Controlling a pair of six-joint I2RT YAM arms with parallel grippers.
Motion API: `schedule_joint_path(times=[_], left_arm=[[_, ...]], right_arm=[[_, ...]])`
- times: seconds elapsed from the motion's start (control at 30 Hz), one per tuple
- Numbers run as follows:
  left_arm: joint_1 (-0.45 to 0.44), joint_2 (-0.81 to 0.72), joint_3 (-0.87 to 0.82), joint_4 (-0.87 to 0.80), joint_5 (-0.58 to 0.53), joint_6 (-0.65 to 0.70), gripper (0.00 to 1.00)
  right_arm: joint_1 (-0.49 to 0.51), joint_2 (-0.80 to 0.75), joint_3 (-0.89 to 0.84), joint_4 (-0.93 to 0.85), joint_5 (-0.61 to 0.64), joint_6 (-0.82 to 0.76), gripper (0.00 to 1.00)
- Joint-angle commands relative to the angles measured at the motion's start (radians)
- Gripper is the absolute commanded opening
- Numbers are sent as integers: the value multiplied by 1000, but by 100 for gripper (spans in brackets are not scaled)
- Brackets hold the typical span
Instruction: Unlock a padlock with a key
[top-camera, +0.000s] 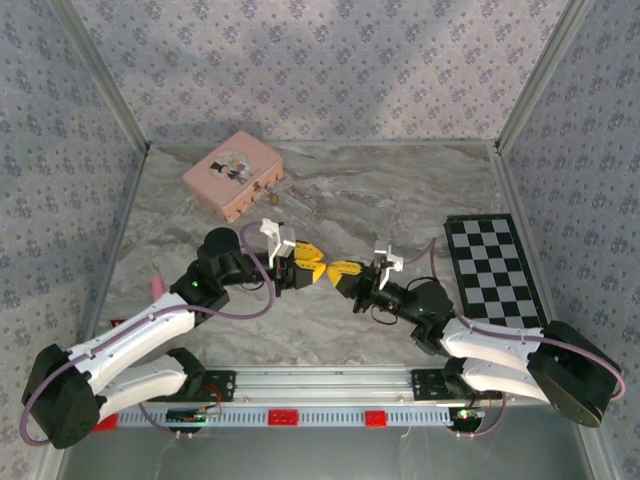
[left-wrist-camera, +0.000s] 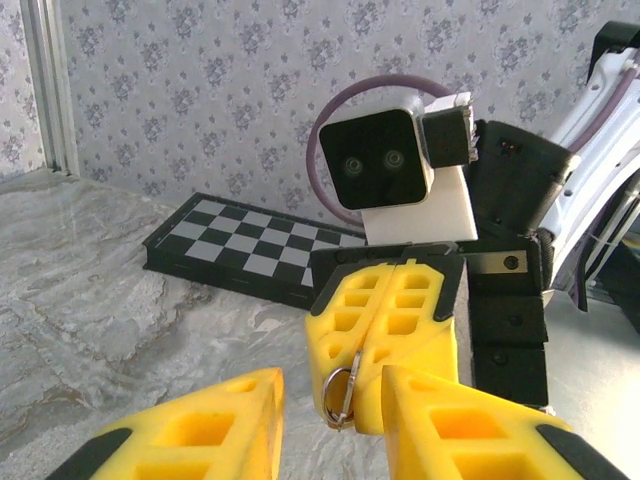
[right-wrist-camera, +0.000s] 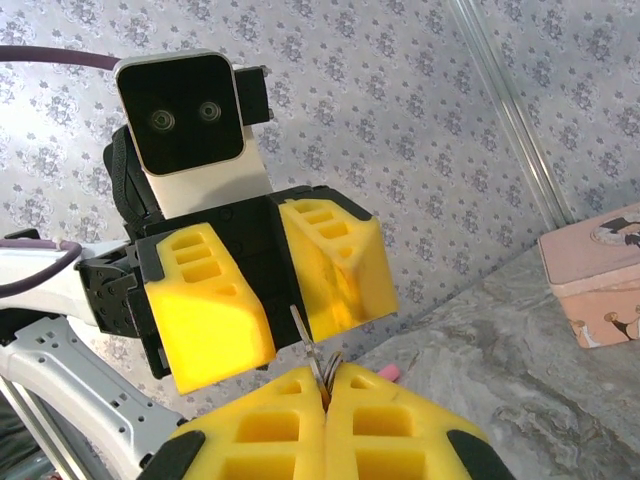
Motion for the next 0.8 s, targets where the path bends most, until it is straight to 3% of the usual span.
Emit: schedule_joint_path(times=[0.0, 0.3, 0.77], left_arm=[[8, -26, 5, 42, 37, -17, 29], [8, -4, 36, 17, 104, -19, 12], [-9, 30, 51, 11, 161, -15, 9]], right_arm=[[1, -10, 19, 6, -18, -9, 0], [13, 38, 25, 50, -17, -1, 0], [15, 33, 26, 60, 2, -4, 0]])
